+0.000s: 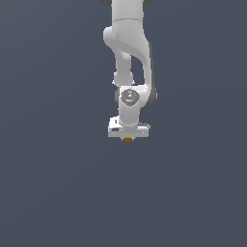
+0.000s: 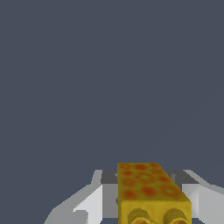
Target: Pick up the object and move it to a goal position.
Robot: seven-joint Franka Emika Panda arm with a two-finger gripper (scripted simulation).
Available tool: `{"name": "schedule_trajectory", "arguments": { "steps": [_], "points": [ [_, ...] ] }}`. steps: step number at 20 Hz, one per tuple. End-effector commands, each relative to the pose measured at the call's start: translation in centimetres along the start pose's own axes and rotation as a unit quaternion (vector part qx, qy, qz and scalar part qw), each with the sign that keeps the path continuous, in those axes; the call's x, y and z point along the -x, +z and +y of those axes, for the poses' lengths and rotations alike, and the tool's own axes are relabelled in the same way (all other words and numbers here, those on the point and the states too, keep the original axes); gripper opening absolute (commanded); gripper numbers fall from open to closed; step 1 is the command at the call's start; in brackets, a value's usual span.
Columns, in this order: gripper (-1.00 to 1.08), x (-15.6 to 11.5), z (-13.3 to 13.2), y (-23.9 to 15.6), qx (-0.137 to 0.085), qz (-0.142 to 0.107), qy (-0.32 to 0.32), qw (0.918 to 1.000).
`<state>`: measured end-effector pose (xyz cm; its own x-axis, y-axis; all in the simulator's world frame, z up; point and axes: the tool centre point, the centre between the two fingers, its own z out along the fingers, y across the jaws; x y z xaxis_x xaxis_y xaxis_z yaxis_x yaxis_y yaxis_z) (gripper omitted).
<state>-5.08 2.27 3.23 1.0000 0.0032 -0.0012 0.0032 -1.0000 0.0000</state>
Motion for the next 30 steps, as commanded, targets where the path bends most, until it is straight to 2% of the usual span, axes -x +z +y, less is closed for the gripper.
{"name": "schedule_trajectory", "arguments": {
  "steps": [1,11,30],
  "points": [
    [-1.0,0.1,0.0,-0.9,0.0,0.001,0.0,1.0],
    [-1.0,1.5,0.3,-7.7,0.0,0.001,0.0,1.0],
    [-1.0,5.2,1.1,-27.8,0.0,0.001,0.0,1.0]
  ]
}}
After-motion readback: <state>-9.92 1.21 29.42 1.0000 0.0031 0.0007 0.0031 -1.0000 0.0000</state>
